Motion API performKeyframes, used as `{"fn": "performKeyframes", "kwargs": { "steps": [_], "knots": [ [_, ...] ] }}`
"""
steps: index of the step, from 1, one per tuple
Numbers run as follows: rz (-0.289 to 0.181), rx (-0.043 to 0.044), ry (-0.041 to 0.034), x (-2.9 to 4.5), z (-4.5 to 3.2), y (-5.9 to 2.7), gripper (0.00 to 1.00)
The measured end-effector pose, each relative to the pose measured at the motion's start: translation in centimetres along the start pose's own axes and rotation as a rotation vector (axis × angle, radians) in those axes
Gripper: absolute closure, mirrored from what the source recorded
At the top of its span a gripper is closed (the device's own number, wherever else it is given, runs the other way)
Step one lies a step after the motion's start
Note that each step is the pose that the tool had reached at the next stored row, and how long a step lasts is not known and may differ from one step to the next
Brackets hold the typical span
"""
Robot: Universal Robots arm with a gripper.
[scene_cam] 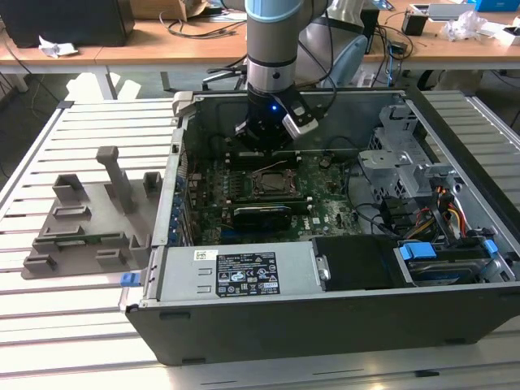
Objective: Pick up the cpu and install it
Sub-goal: 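Install the first cpu locking lever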
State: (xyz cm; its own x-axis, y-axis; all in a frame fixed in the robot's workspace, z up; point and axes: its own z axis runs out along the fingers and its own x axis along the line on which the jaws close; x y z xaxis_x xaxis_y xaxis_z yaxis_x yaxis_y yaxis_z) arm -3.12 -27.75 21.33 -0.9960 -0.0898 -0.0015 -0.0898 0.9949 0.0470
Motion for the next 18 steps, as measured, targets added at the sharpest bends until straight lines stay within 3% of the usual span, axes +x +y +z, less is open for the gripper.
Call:
{"fn": "performKeyframes", "kwargs": {
  "steps": [9, 13, 18],
  "knots": [
    [-0.007, 0.0058, 0.0005, -0.11, 0.19, 0.38, 0.89],
    [-0.007, 0.006, -0.0019, 1.02, 0.18, 0.49, 0.89],
    [-0.007, 0.0066, -0.0086, 1.79, 0.1, 0.56, 0.89]
  ]
}}
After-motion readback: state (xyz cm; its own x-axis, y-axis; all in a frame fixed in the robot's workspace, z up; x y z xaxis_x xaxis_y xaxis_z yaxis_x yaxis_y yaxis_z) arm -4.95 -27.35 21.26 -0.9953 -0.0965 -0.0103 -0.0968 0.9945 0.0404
